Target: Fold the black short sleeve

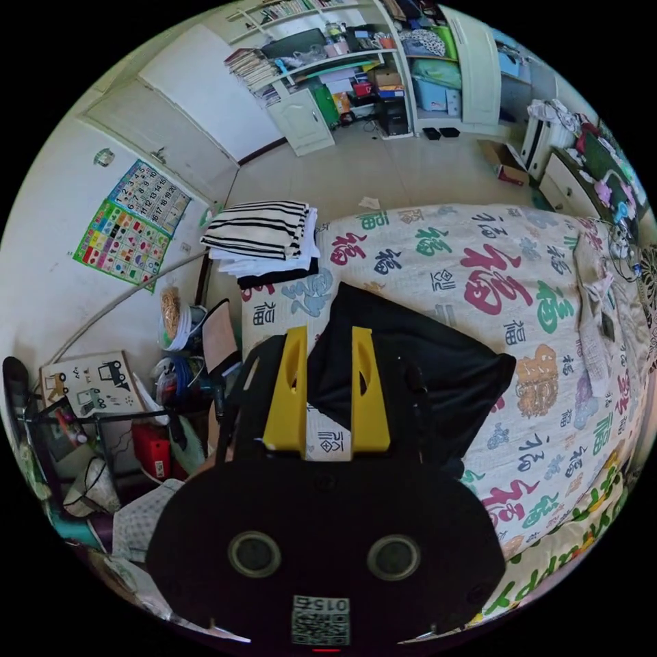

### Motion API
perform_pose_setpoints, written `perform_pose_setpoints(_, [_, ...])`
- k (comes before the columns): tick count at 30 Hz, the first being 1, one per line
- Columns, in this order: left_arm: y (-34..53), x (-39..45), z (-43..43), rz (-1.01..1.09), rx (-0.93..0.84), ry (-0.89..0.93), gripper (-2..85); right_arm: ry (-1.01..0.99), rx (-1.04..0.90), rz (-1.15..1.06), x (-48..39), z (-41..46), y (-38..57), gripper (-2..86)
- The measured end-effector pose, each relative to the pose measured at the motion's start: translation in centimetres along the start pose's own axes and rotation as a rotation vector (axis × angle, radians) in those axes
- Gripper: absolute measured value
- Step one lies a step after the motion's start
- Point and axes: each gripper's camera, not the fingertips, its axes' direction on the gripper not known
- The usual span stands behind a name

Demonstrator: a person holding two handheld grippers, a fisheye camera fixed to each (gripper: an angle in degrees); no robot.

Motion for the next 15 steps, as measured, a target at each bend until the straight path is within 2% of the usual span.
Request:
perform_pose_setpoints(7, [0.3, -0.9, 1.3, 0.060, 0.035, 0.023, 8.0, -0.040, -0.228, 0.012, -1.6, 15.9, -8.4, 11.2])
perform_pose_setpoints(12, [-0.7, -1.3, 2.3, 0.099, 0.009, 0.127, 8.3, 0.086, -0.318, 0.057, -2.7, 23.9, -13.6, 11.5])
perform_pose_setpoints(15, [-1.4, -1.9, 2.9, 0.103, -0.018, 0.152, 5.0, 0.158, -0.325, 0.116, -2.6, 27.2, -16.2, 11.1])
